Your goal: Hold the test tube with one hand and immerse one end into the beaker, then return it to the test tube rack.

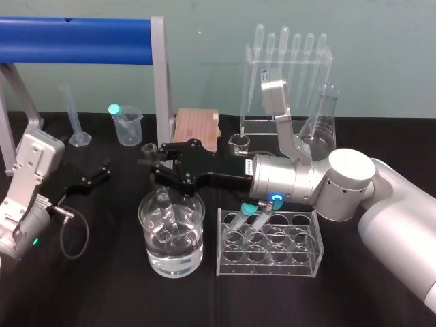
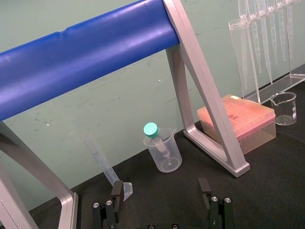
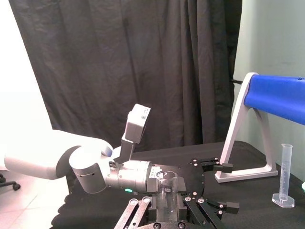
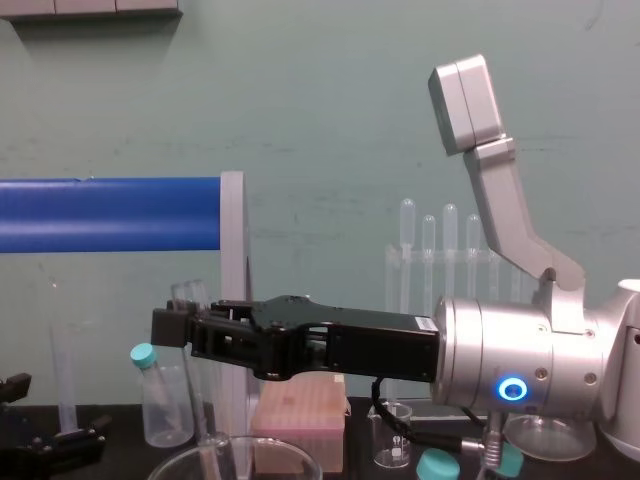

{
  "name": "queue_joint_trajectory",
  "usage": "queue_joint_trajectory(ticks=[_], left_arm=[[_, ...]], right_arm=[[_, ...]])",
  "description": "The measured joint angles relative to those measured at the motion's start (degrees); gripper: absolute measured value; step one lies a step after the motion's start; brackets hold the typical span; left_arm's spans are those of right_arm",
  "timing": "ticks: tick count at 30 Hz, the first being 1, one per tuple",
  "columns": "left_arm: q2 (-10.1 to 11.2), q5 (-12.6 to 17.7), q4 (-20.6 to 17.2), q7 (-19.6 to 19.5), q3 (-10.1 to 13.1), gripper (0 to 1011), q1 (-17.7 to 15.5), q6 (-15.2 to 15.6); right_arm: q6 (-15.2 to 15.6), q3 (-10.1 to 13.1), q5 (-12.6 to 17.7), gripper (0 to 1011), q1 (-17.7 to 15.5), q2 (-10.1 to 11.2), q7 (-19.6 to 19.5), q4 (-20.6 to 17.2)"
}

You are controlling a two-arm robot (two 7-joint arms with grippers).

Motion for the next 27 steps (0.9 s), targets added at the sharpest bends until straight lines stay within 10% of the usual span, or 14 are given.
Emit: queue_joint_trajectory(ticks=[27], left_arm=[[0.0, 0.0, 0.0, 0.0, 0.0, 1000, 0.0, 0.0]], right_arm=[[0.0, 0.0, 0.0, 226, 0.0, 0.0, 0.0, 0.0]])
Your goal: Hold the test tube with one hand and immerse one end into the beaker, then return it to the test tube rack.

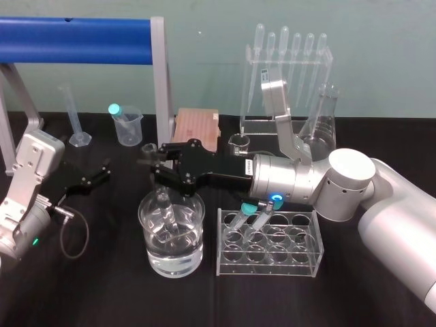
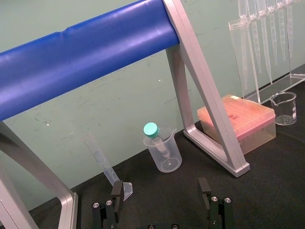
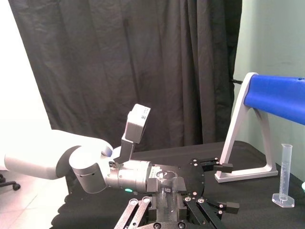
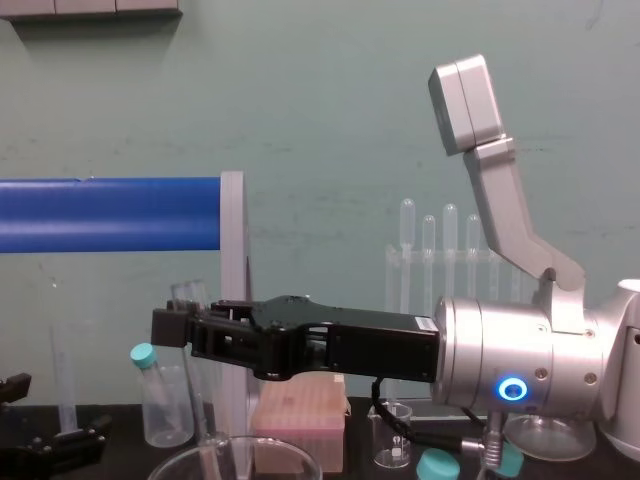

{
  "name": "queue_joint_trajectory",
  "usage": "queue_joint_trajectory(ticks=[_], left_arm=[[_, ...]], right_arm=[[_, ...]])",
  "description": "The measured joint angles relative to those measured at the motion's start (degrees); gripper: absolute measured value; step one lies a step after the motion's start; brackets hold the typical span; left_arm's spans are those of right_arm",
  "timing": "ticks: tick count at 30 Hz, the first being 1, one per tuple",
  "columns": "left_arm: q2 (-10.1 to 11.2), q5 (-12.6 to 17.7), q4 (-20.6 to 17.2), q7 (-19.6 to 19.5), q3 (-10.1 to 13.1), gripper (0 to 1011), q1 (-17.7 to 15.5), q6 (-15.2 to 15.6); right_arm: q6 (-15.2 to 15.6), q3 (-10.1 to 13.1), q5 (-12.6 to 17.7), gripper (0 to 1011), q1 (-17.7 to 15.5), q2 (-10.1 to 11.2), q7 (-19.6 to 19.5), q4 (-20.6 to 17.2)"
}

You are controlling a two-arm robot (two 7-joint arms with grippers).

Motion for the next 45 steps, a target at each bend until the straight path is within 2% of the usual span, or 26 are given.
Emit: queue_joint_trajectory(ticks=[45], left_arm=[[0.0, 0.0, 0.0, 0.0, 0.0, 1000, 0.0, 0.0]], right_arm=[[0.0, 0.0, 0.0, 226, 0.0, 0.0, 0.0, 0.0]])
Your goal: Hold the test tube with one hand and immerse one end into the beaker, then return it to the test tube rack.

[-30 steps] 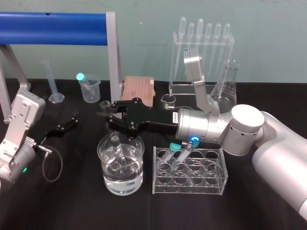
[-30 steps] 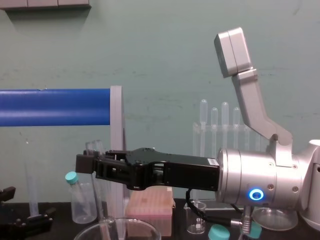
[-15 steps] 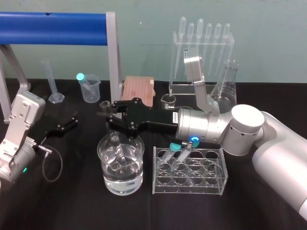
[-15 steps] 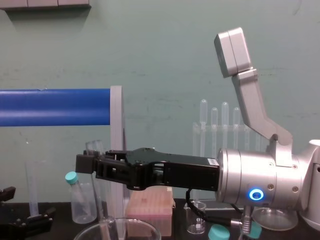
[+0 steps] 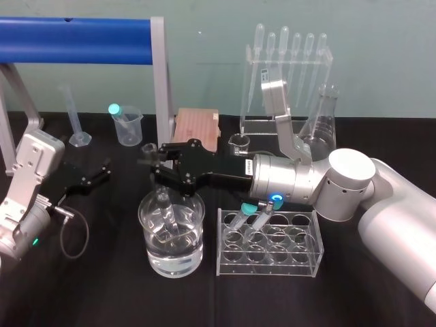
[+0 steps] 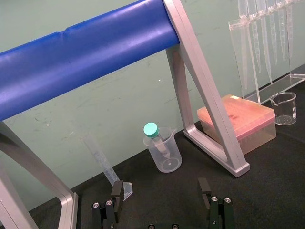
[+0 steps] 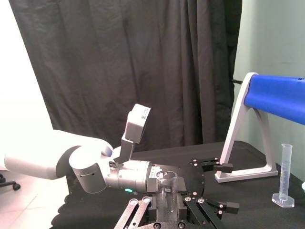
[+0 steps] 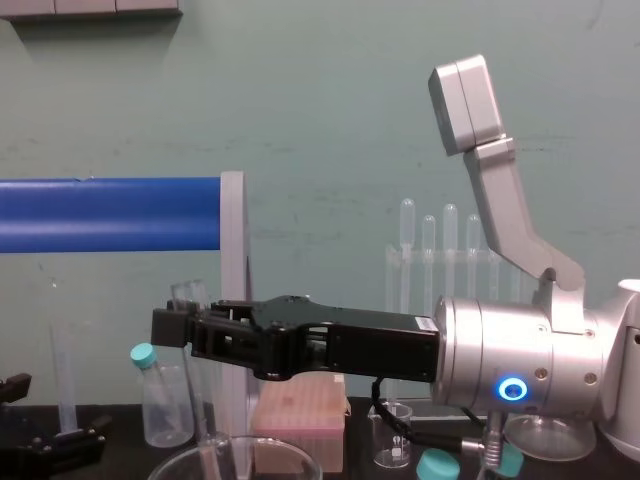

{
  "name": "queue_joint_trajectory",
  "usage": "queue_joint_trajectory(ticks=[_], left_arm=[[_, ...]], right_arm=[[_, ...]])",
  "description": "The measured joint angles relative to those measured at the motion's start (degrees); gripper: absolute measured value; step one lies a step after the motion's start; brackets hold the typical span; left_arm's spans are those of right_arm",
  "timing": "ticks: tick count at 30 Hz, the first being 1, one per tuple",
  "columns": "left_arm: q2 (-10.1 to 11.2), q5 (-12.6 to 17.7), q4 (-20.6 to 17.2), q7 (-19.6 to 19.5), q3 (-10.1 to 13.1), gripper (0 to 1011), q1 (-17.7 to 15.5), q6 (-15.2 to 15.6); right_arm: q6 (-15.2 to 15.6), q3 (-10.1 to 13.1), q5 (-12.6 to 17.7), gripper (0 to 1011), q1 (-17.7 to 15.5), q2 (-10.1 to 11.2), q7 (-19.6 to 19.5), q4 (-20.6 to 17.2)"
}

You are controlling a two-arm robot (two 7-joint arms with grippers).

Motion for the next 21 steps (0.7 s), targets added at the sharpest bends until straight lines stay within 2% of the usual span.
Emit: queue_joint_trajectory(ticks=[21], left_arm=[[0.0, 0.0, 0.0, 0.0, 0.0, 1000, 0.0, 0.0]], right_arm=[[0.0, 0.0, 0.0, 226, 0.0, 0.0, 0.0, 0.0]])
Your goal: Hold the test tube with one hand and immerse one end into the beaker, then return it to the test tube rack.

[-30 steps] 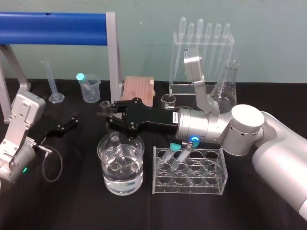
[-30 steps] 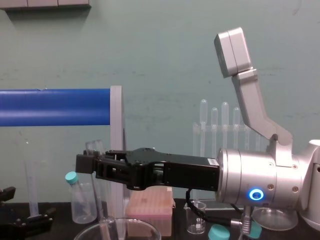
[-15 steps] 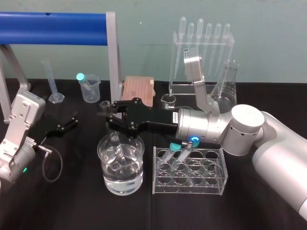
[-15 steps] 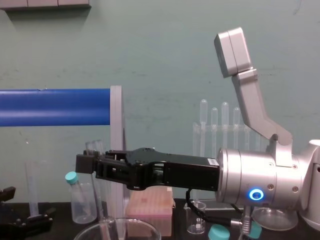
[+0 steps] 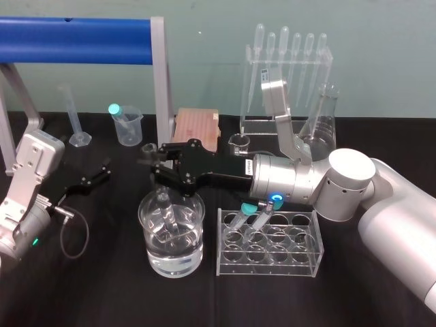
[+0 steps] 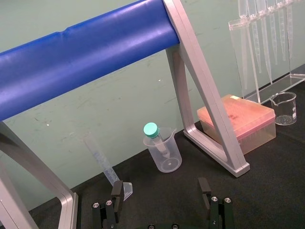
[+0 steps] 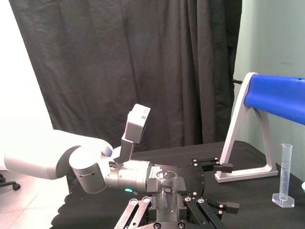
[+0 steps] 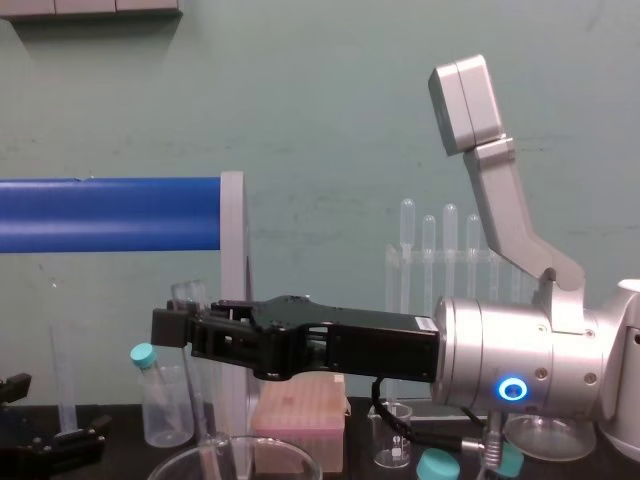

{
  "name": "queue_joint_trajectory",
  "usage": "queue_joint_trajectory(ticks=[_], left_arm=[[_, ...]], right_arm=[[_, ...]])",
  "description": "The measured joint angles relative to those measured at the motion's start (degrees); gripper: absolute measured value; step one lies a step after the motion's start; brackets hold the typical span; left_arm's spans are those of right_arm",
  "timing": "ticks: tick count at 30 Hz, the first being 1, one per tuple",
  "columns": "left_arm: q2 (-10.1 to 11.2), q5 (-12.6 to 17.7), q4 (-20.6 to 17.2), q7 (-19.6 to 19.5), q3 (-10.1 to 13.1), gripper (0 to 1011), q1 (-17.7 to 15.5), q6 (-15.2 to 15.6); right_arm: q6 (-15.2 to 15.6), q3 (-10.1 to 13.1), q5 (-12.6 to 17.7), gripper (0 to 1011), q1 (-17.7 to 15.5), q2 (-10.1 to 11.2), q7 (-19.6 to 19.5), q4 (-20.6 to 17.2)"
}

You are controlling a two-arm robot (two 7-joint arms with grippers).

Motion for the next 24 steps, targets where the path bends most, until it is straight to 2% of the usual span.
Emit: queue_joint_trajectory(ticks=[24], left_arm=[[0.0, 0.0, 0.0, 0.0, 0.0, 1000, 0.0, 0.0]], right_arm=[[0.0, 0.0, 0.0, 226, 0.0, 0.0, 0.0, 0.0]])
